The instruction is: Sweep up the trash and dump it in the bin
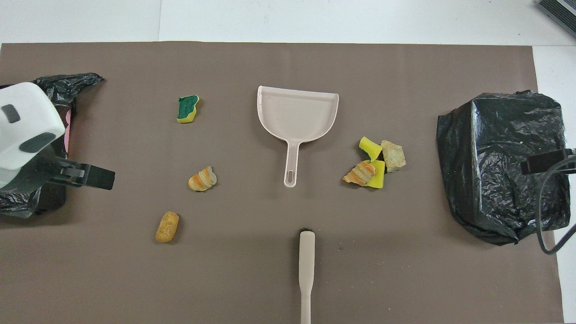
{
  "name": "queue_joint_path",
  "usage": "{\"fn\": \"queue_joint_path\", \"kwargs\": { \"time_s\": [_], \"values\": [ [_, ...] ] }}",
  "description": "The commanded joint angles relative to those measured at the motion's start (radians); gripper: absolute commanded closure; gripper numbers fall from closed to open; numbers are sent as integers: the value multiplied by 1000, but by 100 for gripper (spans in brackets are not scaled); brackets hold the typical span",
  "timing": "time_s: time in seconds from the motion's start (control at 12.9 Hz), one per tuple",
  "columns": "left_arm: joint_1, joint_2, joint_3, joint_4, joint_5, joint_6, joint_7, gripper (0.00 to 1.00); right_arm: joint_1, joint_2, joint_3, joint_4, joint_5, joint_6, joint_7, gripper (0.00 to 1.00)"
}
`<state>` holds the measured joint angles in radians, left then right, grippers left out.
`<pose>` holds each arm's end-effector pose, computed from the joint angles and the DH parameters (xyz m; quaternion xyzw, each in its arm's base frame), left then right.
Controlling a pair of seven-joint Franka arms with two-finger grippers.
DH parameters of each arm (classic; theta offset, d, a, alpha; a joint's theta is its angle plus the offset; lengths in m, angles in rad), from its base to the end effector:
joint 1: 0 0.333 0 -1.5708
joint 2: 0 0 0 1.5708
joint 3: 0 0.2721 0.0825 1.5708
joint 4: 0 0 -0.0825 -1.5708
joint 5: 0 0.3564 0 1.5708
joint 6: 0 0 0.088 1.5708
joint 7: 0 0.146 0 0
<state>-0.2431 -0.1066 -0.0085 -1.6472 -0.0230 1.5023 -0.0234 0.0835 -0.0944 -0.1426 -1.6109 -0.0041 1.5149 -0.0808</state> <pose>0.4729 -0.1253 0.5563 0.9932 -0.1144 -0.0205 0.0083 0.4948 -0.0327 0.5667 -0.9999 -0.0111 0.0010 0.0047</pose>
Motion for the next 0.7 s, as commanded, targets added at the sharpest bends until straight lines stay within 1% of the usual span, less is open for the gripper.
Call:
{"fn": "queue_joint_path", "kwargs": {
  "time_s": [0.0, 0.23, 0.46, 0.62],
  "values": [
    [-88, -51, 12, -100, -12, 70, -111, 0, -2, 2, -6, 6, 24, 5, -13, 0],
    [-192, -56, 12, -167, -12, 125, -223, 0, -2, 2, -6, 6, 24, 4, -13, 0],
    [-292, -68, 12, -244, -14, 222, -349, 0, -2, 2, -6, 6, 24, 5, -13, 0],
    [-335, -71, 10, -281, -14, 257, -392, 0, -2, 2, -6, 5, 22, 5, -13, 0]
  ]
}}
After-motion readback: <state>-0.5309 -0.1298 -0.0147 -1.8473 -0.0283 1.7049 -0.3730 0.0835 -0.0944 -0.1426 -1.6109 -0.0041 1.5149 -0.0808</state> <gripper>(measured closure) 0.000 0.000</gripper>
